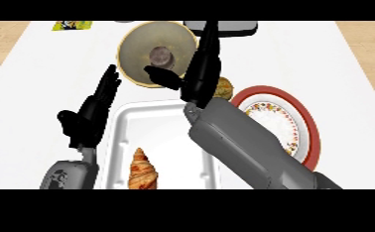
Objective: Pick the cupcake from the plate and place it in the bowl
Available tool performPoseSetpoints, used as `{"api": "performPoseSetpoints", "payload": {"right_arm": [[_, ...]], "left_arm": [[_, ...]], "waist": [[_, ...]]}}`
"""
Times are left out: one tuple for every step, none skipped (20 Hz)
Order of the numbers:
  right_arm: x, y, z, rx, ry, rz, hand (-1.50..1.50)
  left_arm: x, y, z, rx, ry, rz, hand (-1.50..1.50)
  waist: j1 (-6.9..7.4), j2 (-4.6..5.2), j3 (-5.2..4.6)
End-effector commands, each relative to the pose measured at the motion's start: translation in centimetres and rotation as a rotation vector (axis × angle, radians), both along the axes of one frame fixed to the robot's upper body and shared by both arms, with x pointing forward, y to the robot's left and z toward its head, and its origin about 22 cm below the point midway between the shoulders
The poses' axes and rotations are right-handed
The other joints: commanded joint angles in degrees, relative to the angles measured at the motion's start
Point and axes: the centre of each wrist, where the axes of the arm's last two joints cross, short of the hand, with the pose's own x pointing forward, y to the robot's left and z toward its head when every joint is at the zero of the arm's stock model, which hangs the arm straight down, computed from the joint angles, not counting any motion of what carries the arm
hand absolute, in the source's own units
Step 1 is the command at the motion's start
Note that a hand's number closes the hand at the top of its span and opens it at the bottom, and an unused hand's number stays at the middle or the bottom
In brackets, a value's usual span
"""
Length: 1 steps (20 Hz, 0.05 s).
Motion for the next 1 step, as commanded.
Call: {"api": "performPoseSetpoints", "payload": {"right_arm": [[-2.29,0.47,-0.8,0.037,-0.006,0.008,-1.5]], "left_arm": [[-0.21,-0.56,0.58,-0.007,-0.009,-0.002,0.0]], "waist": [[-0.01,-0.05,-0.02]]}}
